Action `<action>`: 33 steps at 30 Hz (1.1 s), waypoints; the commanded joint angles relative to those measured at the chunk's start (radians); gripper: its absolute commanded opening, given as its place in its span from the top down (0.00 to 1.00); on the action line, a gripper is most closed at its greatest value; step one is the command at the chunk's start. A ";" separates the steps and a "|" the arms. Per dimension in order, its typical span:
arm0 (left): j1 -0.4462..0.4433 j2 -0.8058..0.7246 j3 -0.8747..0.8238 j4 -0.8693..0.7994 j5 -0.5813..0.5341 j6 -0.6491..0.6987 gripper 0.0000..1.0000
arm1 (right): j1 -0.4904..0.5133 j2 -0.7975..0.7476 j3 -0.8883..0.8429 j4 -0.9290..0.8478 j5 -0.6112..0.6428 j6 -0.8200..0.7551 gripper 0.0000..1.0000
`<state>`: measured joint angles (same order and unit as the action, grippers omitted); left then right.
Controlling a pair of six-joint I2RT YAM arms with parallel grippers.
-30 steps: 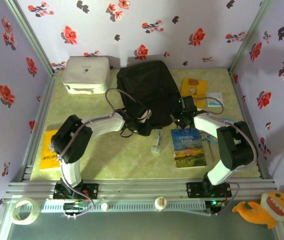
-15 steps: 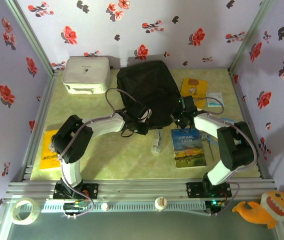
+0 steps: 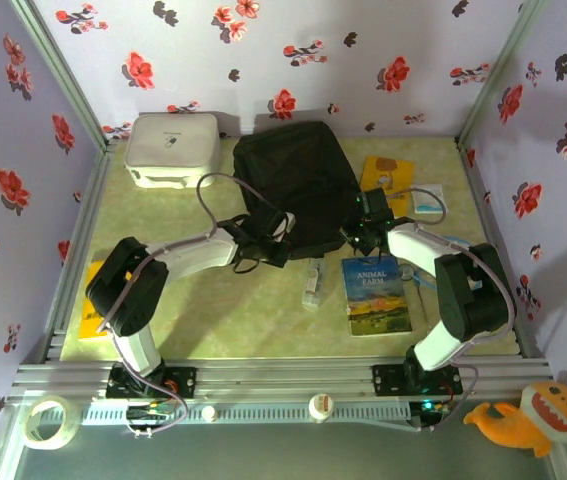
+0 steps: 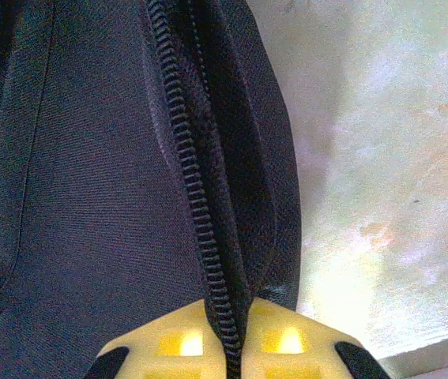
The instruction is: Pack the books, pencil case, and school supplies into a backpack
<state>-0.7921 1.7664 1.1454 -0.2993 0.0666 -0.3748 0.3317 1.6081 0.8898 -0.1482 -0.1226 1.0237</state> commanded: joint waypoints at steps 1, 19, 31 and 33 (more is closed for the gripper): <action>0.027 0.036 0.043 -0.132 -0.078 0.034 1.00 | -0.032 0.006 0.018 -0.059 0.159 -0.031 0.96; -0.027 0.028 0.197 -0.097 0.176 0.111 1.00 | -0.015 -0.186 -0.080 -0.057 -0.166 0.221 0.43; -0.032 0.012 0.237 -0.144 0.197 0.163 1.00 | 0.050 -0.112 -0.017 -0.021 -0.219 0.299 0.43; -0.031 0.005 0.233 -0.168 0.190 0.182 1.00 | 0.049 -0.097 -0.004 -0.022 -0.212 0.288 0.53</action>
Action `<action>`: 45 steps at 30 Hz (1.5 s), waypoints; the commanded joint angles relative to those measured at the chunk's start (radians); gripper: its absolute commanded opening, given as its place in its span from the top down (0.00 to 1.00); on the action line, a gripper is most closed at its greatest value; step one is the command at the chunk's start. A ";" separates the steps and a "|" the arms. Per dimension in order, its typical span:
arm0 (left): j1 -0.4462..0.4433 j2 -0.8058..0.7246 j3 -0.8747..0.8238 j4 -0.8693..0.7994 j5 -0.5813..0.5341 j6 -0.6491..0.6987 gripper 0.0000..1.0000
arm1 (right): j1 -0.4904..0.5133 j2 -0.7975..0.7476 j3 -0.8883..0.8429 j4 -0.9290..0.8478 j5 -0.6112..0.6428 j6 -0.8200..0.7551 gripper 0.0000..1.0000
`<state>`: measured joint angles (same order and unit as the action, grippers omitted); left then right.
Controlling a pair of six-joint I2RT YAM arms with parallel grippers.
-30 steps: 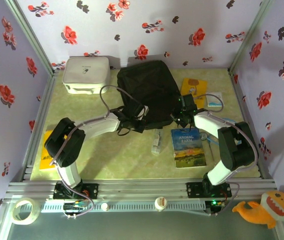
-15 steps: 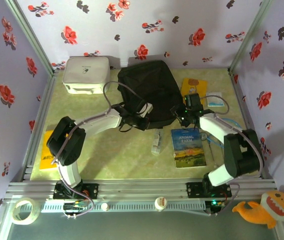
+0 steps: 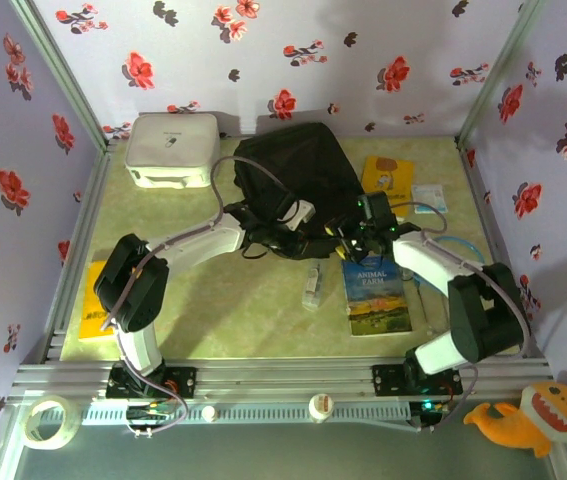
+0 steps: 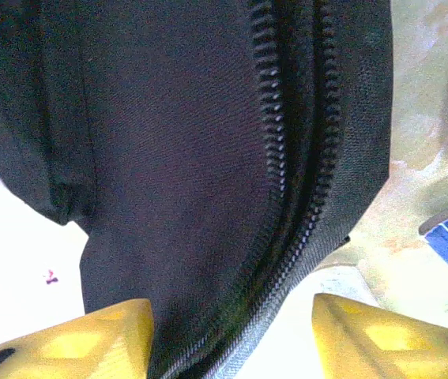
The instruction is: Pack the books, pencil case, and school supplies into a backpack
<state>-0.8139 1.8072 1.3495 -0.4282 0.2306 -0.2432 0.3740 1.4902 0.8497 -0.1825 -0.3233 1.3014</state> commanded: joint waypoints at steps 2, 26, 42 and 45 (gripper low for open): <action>-0.009 -0.043 0.018 -0.071 0.003 0.072 1.00 | 0.004 0.022 0.044 -0.009 0.021 -0.011 0.65; 0.012 0.057 0.017 -0.265 -0.267 0.236 1.00 | -0.021 -0.055 0.031 -0.061 0.109 -0.070 0.96; 0.195 0.087 -0.011 -0.094 -0.372 0.218 1.00 | -0.041 -0.090 0.044 -0.059 0.085 -0.130 0.96; 0.246 0.106 0.004 -0.062 -0.372 0.217 1.00 | -0.043 -0.081 0.059 -0.052 0.058 -0.143 0.95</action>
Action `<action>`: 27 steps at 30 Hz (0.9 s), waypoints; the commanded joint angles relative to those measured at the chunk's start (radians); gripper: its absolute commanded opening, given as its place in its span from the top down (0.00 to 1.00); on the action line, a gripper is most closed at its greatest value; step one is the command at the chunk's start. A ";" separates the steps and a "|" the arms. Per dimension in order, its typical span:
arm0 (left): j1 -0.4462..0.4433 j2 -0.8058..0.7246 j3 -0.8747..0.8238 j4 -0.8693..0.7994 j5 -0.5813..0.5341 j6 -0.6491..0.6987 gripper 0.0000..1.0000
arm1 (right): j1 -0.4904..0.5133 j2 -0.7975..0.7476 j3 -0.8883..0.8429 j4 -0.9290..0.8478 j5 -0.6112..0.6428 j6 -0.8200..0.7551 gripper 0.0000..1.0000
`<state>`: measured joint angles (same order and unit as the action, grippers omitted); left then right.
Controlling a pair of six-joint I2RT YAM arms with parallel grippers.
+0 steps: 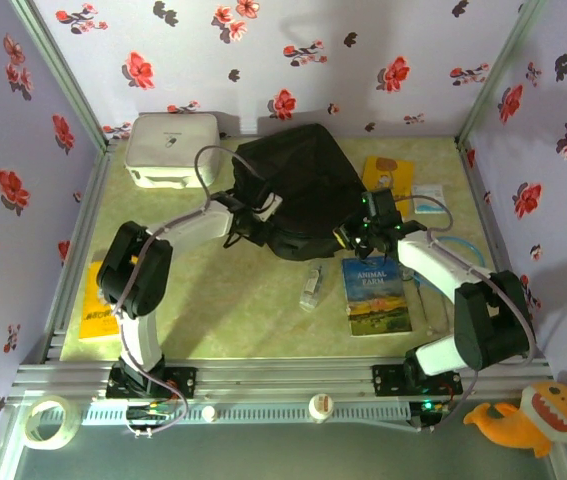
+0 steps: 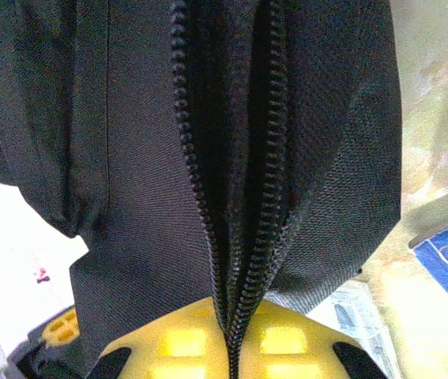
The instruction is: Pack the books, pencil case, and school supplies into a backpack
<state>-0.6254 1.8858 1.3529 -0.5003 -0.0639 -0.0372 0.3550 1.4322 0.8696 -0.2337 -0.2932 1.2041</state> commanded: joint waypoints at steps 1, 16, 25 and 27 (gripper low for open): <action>0.074 0.032 0.009 0.023 -0.077 -0.018 1.00 | -0.024 -0.017 0.042 0.004 0.017 -0.047 0.95; 0.192 0.128 0.170 0.024 -0.077 -0.046 0.96 | 0.029 0.047 0.022 0.132 -0.047 0.019 0.90; 0.208 -0.096 0.046 -0.005 -0.080 -0.125 0.54 | 0.024 0.051 0.083 0.056 -0.026 -0.076 0.51; 0.210 -0.164 0.005 -0.009 -0.078 -0.169 0.49 | 0.007 0.019 0.096 -0.024 0.043 -0.128 0.45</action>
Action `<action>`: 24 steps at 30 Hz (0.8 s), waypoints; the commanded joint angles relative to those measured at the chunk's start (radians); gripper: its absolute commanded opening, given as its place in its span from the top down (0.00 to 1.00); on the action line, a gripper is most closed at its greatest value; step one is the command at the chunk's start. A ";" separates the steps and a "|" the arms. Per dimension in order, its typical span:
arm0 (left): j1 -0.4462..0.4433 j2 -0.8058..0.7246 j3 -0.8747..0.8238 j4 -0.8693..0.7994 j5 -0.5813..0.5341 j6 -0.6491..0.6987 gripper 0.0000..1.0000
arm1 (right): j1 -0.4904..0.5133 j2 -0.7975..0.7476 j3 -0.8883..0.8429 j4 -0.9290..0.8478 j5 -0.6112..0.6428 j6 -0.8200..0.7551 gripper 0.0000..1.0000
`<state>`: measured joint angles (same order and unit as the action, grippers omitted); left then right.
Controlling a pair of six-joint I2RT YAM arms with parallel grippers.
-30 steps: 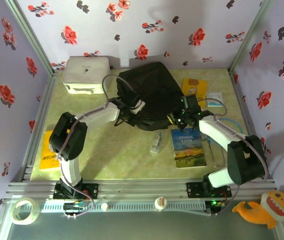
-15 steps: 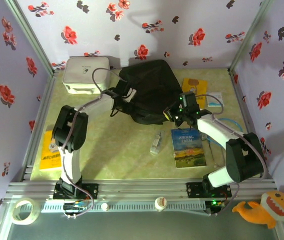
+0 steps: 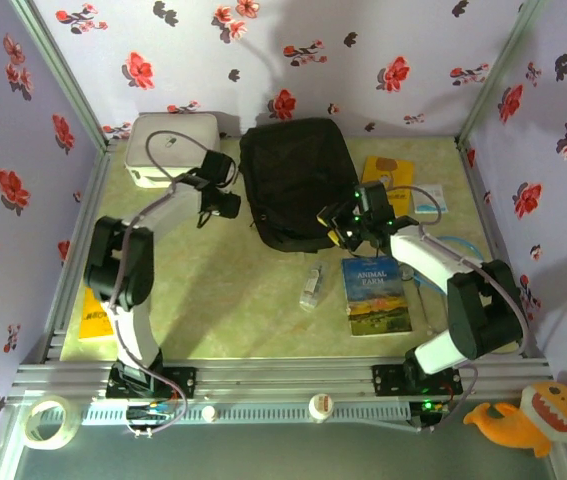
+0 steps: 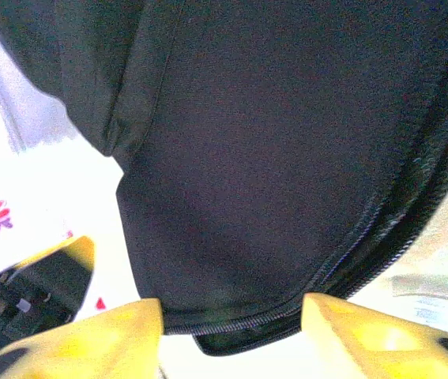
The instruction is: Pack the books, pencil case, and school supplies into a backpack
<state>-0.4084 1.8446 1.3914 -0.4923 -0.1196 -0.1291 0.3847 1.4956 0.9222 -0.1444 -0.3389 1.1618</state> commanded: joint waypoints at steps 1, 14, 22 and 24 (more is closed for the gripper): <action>-0.007 -0.159 -0.054 -0.018 -0.017 -0.099 0.45 | -0.037 -0.060 0.044 -0.142 0.121 -0.115 0.42; -0.009 -0.453 -0.312 0.137 0.147 -0.389 0.18 | -0.173 0.184 0.252 -0.244 0.104 -0.479 0.27; -0.008 -0.457 -0.328 0.126 0.205 -0.442 0.13 | -0.106 0.353 0.343 -0.109 -0.052 -0.432 0.31; -0.008 -0.443 -0.314 0.117 0.213 -0.443 0.12 | -0.072 0.357 0.333 -0.063 -0.071 -0.407 0.32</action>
<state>-0.4122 1.4006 1.0630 -0.3927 0.0551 -0.5411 0.2615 1.8484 1.2282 -0.2878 -0.3260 0.7410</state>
